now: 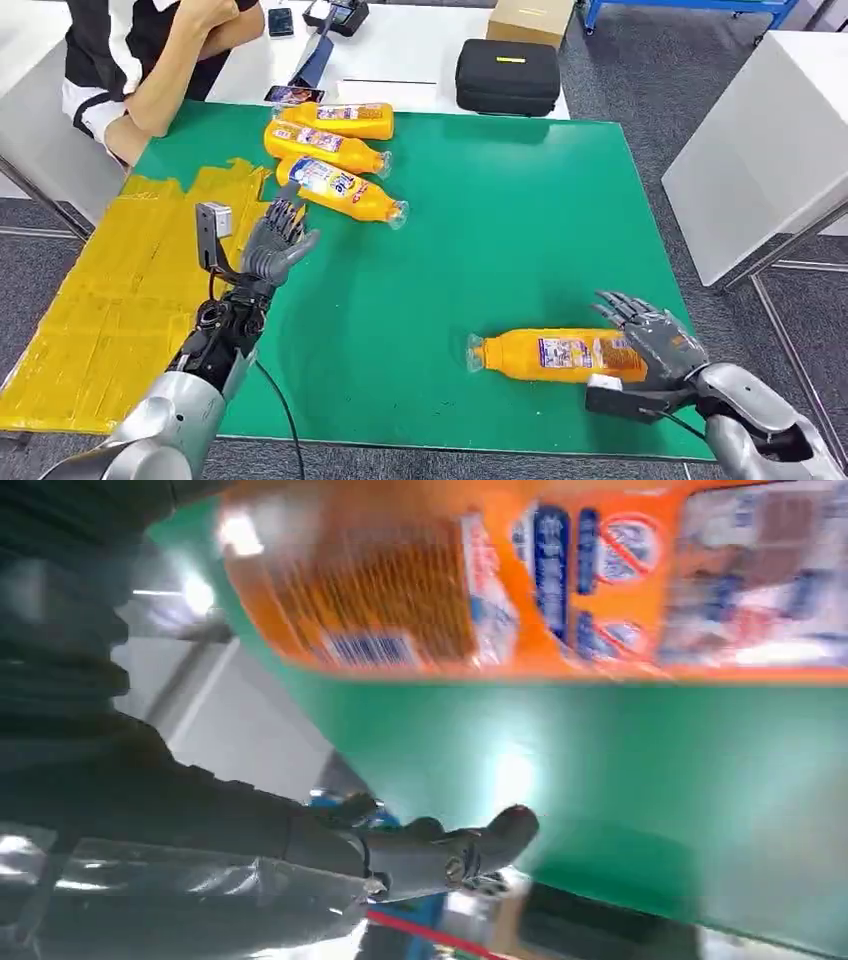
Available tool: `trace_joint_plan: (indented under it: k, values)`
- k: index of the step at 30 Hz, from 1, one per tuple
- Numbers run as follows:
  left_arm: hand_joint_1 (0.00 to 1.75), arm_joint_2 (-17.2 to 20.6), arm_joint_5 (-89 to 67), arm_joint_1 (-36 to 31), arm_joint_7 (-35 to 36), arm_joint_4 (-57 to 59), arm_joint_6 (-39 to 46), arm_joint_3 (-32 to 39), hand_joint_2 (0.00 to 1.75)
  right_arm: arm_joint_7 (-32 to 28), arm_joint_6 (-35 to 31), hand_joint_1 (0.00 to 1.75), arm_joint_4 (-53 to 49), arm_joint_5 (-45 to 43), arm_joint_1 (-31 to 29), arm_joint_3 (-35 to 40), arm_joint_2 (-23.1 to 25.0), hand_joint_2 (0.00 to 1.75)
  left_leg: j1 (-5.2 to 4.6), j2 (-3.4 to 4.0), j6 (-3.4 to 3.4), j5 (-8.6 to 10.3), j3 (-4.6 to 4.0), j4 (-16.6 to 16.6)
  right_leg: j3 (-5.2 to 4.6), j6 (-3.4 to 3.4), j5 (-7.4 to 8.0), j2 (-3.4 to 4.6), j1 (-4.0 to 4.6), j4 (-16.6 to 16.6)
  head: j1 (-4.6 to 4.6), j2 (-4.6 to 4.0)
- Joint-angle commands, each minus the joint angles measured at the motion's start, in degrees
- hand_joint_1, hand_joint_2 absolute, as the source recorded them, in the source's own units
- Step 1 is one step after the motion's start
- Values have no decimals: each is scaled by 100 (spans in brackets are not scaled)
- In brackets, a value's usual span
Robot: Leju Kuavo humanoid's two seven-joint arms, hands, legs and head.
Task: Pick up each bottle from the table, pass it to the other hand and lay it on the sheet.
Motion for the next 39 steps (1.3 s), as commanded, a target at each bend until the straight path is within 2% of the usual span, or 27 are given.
trace_joint_plan:
  k: [1,3,5,6,7,8,12,15,18,19,20,21,25,30,32,39]
  values:
    - [0,93,153,-197,97,136,138,-259,175,7,-267,0,2631,316,-1418,735,726,175,13,19,-1,-20,41,-1,39,-28,-5,26,16,-15,0,0]
    - [0,91,172,-191,104,135,142,-276,175,-6,-294,0,2833,326,-1504,777,800,175,11,24,0,-31,62,2,57,-39,-15,32,14,-12,0,0]
    - [0,89,174,-189,104,134,145,-279,175,-6,-314,0,2859,330,-1511,783,811,175,11,15,-1,-17,37,0,36,-27,-7,20,12,-11,0,0]
    - [0,89,186,-187,106,134,150,-294,175,-32,-351,0,3004,322,-1569,789,847,175,11,19,-1,-31,63,2,59,-41,-18,27,13,-9,0,0]
    - [0,83,201,-190,111,133,161,-320,175,-53,-383,0,3150,327,-1622,820,903,175,10,12,-1,-18,38,1,38,-29,-10,17,11,-8,0,0]
    - [0,73,202,-192,115,135,165,-334,175,-51,-384,0,3226,325,-1661,828,934,175,12,15,-1,-32,64,3,62,-41,-20,23,14,-8,0,0]
    - [0,53,302,-188,155,133,213,-457,175,-157,-571,0,4067,411,-1979,1022,1243,175,14,16,-2,-31,68,4,62,-45,-18,27,17,-8,0,0]
    - [0,85,341,-93,113,105,224,-489,175,-152,-581,0,4279,458,-1950,1139,1509,175,19,17,-4,-20,68,-3,58,-42,-8,29,20,-16,2,0]
    - [0,374,480,256,-175,29,126,-524,175,-177,-662,0,5044,697,-2487,1541,2146,175,29,62,-25,-36,111,-11,82,-55,-10,70,29,-26,2,0]
    - [0,483,525,347,-213,45,108,-510,175,-53,-752,10,5211,770,-2643,1636,2495,175,35,83,-26,-46,118,-11,91,-48,-4,92,35,-29,7,0]
    - [0,532,545,396,-232,54,125,-494,175,-4,-730,147,5269,779,-2733,1672,2703,175,37,116,-18,-62,138,-17,108,-49,0,120,38,-35,7,0]
    - [0,565,555,446,-278,43,103,-509,175,13,-694,166,5391,790,-2854,1713,2835,175,42,165,-24,-75,173,-23,124,-64,5,170,43,-40,7,0]
    - [0,631,690,751,-418,-160,232,-460,175,-33,-440,175,5660,868,-3404,1904,3055,175,49,259,-47,-97,222,-19,136,-58,2,211,49,-23,-9,0]
    - [0,670,748,863,-415,-274,243,-445,175,-67,-338,175,5703,836,-3517,1903,3072,175,68,210,-63,-81,230,-19,137,-82,3,176,66,-19,-9,0]
    - [0,672,750,859,-413,-281,240,-446,175,-66,-344,175,5709,837,-3501,1904,3060,175,73,192,-85,-64,220,-11,138,-70,3,167,69,-16,-4,0]
    - [0,669,751,856,-411,-284,242,-447,175,-66,-346,175,5712,837,-3494,1905,3058,175,70,149,-70,-65,206,-10,142,-91,-3,137,67,-10,-4,0]
